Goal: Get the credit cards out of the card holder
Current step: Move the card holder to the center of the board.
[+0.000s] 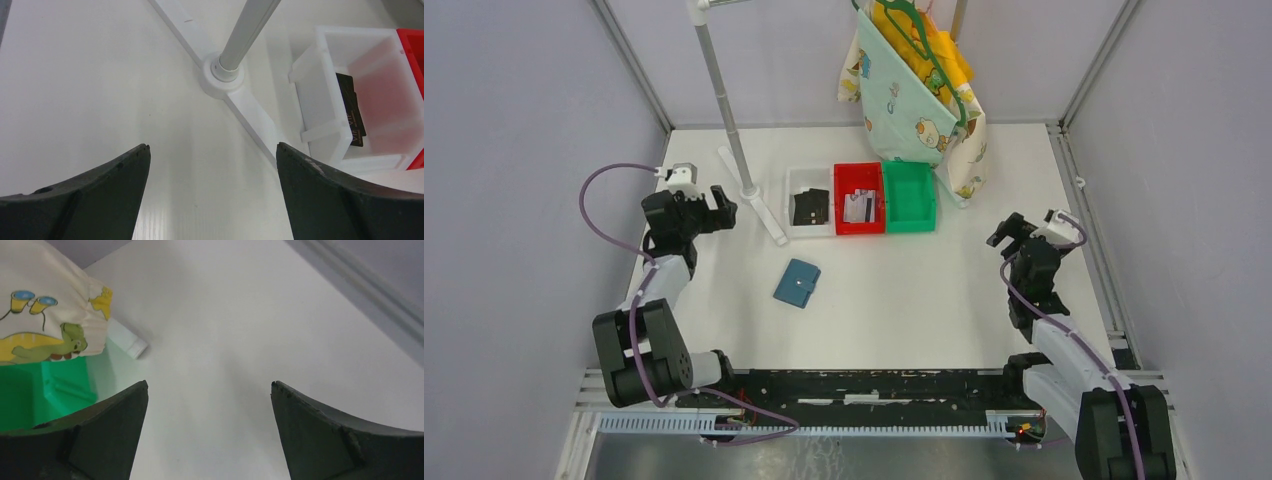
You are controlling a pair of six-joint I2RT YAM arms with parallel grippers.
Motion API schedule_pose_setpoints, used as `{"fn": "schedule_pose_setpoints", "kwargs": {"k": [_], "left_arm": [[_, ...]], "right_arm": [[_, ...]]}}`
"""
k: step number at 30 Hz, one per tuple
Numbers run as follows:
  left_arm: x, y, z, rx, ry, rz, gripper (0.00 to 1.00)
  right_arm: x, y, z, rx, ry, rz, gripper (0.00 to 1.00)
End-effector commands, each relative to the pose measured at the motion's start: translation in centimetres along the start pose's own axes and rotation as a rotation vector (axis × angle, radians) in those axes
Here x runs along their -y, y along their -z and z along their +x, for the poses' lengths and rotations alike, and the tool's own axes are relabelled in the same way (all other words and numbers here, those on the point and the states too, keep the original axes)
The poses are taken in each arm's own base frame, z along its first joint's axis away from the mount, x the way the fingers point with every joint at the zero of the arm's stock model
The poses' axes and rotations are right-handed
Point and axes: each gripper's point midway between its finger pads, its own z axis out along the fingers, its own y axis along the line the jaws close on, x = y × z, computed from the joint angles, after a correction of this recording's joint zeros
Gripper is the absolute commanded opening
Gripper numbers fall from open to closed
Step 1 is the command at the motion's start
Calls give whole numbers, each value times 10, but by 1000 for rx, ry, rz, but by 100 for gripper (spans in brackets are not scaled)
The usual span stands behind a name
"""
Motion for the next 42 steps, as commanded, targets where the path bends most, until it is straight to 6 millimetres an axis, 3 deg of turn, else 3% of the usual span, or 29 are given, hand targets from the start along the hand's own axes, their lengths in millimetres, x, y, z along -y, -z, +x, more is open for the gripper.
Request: {"fn": "schedule_pose_setpoints", "kwargs": {"k": [1,4,10,14,17,22,27,30,35,39,42], "left_arm": [[7,20,-1,-87,-29,66,100],[9,27,2,-167,-54,98,100],[1,29,5,-224,-43,103,100],[4,33,3,-238,-26,109,100],[4,36,5,-274,-8,106,100],[9,44,11,-329,-20,132,100],[12,55,13,-363,-41,144,100],[15,61,13,-380,-44,152,100],[19,66,8,-379,-39,167,100],[18,67,4,-387,-29,154,100],[17,68,1,-386,-27,143,100]], "right_arm": [[-22,14,46,-268,-127,-80,98],[-57,33,59,-362,-141,-253,98],[-118,82,56,-355,-7,-396,98],[-139,109,82,-479,68,-418,98],[-167,137,99,-513,110,-484,98],[-239,191,123,-563,212,-660,98],[-322,235,145,-609,340,-816,98],[-360,254,154,-597,399,-892,98],[-407,258,167,-575,469,-922,98],[-427,248,182,-553,547,-880,98],[-430,235,195,-535,613,-809,98]]}}
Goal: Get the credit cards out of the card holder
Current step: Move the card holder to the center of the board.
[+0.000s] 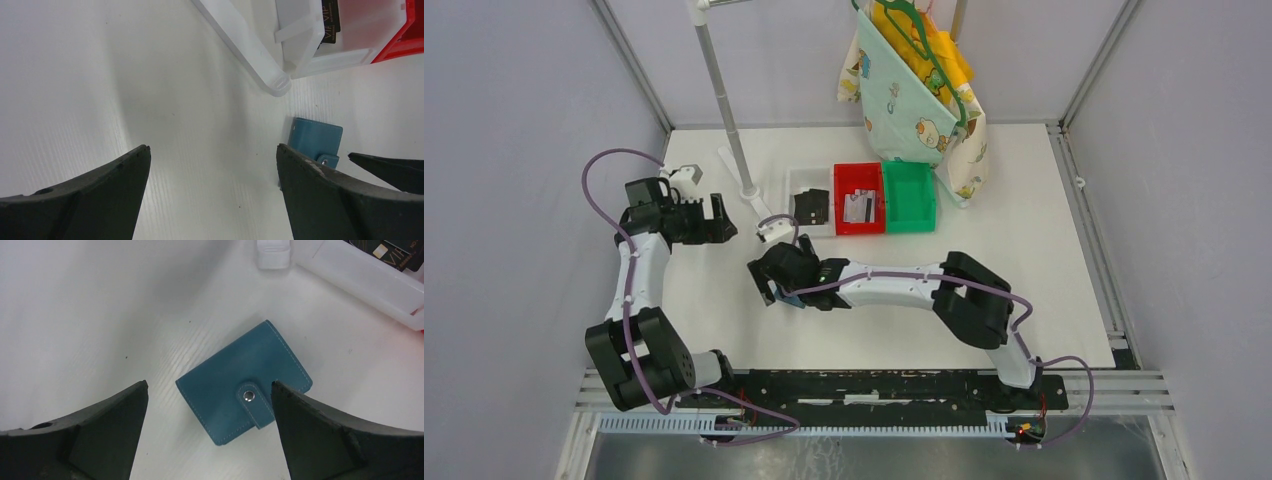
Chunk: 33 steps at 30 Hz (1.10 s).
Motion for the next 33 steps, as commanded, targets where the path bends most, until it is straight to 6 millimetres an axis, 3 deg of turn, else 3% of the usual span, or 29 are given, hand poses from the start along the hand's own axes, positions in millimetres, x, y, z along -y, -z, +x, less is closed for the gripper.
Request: {"fn": "schedule_pose_setpoints", "kwargs": {"k": [1,10,18,26,33], "left_arm": [[2,14,-22,54,-52,-8,100],[7,18,-24,55,-39,6,100],[16,17,-24,58,-22,57,100],[24,15,-21,55,-11,101,100],[28,17,-19,54,-17,121,100]], "right_arm": [[14,-17,-5,-14,87,132,98],[28,-38,22,-66,169,203,98],[54,-11,47,-98,174,224,98],[61,18,37,-56,168,178,98],[43,7,32,-77,160,-18,98]]}}
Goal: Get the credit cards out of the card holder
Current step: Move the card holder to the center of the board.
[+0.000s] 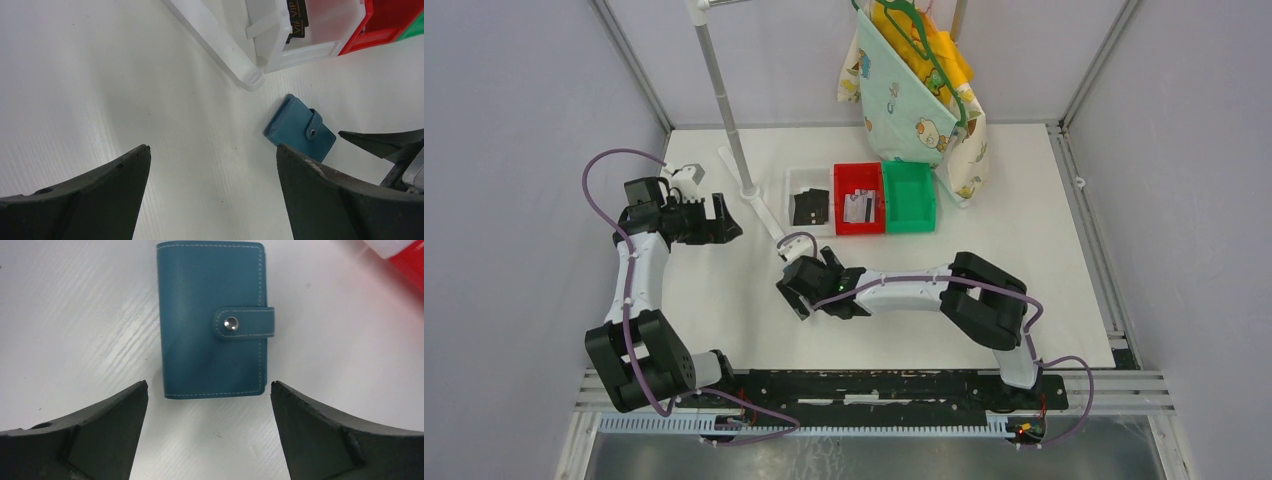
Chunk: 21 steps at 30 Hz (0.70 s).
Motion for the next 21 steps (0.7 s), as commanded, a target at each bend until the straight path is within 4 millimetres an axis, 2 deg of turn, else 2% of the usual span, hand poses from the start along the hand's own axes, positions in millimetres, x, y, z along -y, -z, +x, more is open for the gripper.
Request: {"fn": "schedule_pose_setpoints", "kwargs": {"k": [1,8,17,21], "left_arm": [[12,10,-16,49,-32,42,100],[16,10,-14,48,-41,60,100],[24,15,-16,51,-34,91,100],[26,15,-15,49,-24,100,100]], "right_arm": [[-13,4,-33,61,-33,-179,98],[-5,-9,-33,37,-18,-190,98],[-6,-26,-5,-35,6,-169,98],[-12,-29,-2,-37,0,-187,98]]}}
